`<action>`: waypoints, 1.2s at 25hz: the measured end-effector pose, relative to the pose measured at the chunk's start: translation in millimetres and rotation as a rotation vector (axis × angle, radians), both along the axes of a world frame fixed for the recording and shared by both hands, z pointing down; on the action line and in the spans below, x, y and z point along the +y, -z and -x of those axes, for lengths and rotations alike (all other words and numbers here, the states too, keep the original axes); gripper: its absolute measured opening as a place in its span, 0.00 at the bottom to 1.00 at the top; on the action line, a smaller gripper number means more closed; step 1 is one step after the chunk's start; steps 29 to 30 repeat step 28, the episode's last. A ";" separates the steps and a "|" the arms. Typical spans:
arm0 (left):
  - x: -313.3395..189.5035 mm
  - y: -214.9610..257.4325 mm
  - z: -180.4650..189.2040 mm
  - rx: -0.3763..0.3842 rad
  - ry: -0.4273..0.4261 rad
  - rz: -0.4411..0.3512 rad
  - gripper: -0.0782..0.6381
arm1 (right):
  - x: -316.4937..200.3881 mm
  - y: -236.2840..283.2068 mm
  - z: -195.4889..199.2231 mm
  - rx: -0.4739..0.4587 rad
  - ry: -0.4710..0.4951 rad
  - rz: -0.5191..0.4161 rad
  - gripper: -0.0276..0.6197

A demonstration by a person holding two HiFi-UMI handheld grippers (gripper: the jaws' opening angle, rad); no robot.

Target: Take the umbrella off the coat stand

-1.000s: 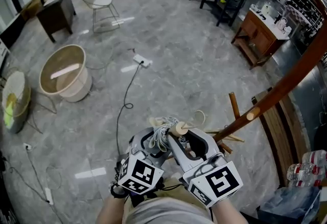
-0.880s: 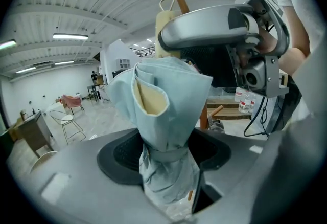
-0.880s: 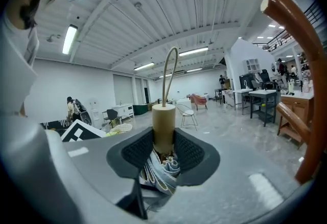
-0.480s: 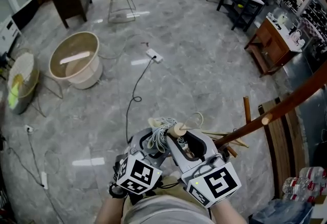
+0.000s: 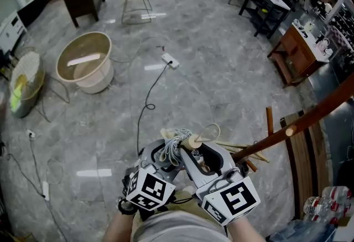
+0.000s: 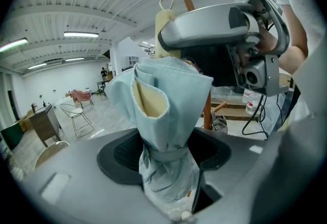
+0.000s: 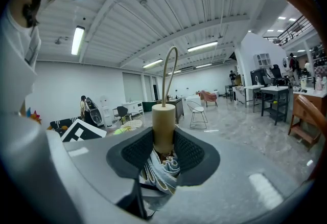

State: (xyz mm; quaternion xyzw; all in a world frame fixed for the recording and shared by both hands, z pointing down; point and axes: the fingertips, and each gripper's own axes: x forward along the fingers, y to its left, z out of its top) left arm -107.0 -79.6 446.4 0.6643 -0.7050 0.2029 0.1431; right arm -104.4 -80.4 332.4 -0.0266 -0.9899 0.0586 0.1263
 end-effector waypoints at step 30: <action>-2.8 -6.5 -0.4 0.000 -0.019 0.009 0.52 | -3.6 -5.9 -0.1 -0.002 -0.022 0.009 0.24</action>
